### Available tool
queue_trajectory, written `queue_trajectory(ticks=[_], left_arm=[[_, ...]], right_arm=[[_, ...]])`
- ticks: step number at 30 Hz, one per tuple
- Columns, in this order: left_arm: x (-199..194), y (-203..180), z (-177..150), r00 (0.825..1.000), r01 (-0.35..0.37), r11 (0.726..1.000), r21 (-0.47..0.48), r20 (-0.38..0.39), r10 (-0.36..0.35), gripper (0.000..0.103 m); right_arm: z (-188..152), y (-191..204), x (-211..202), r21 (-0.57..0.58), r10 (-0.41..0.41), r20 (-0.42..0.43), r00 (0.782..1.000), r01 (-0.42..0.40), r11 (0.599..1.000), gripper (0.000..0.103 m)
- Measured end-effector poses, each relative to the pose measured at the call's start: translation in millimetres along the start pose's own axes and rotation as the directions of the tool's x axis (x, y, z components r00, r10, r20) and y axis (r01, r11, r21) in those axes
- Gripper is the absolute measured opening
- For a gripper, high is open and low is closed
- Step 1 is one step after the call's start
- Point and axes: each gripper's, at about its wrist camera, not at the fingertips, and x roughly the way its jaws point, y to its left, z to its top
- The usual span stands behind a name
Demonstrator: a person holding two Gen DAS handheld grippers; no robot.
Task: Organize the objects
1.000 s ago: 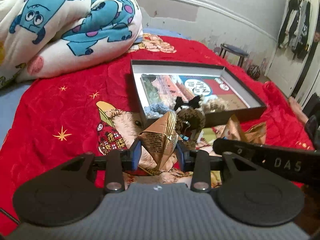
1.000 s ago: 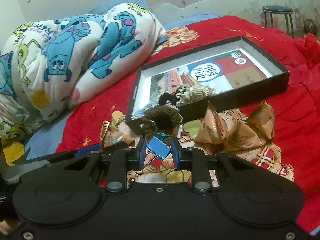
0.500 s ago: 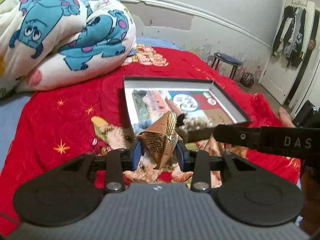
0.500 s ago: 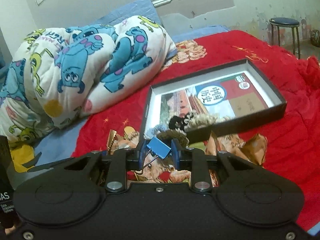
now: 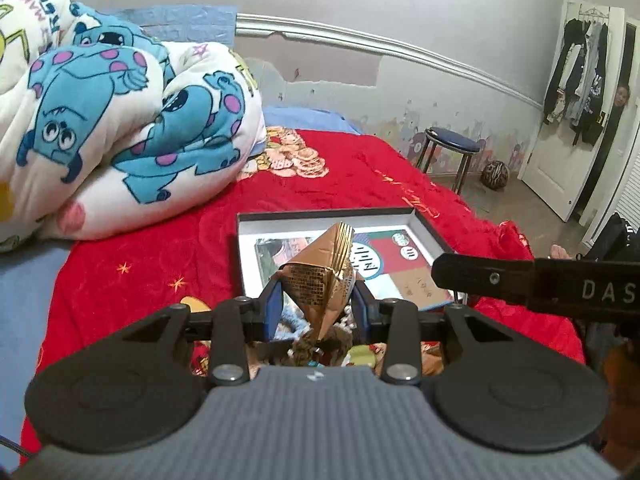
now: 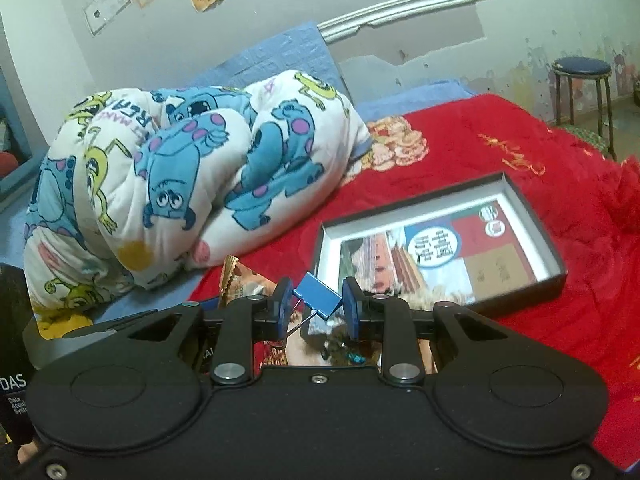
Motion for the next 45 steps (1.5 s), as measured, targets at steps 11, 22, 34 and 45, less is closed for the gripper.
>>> queue_trajectory(ticks=[11, 22, 34, 45], left_arm=[[9.8, -21.1, 26.3, 1.0, 0.008, 1.0, -0.01, 0.009, -0.008, 0.041], [41.7, -41.3, 43.0, 0.999, 0.039, 0.999, -0.03, 0.027, -0.038, 0.041], [104.5, -76.5, 35.1, 0.992, 0.126, 0.992, 0.02, 0.024, -0.126, 0.041], [146.0, -91.8, 2.6, 0.981, 0.186, 0.98, 0.072, -0.063, -0.181, 0.041]], right_arm=[[41.3, -13.6, -10.4, -0.003, 0.008, 0.033, 0.999, -0.008, 1.0, 0.026], [64.2, -66.8, -11.4, 0.031, -0.023, 0.055, 0.998, 0.021, 0.999, 0.026], [59.0, -142.0, 19.3, 0.089, -0.084, 0.035, 0.996, 0.08, 0.993, 0.026], [50.4, -161.5, 49.6, 0.129, -0.126, 0.002, 0.992, 0.125, 0.984, 0.026]])
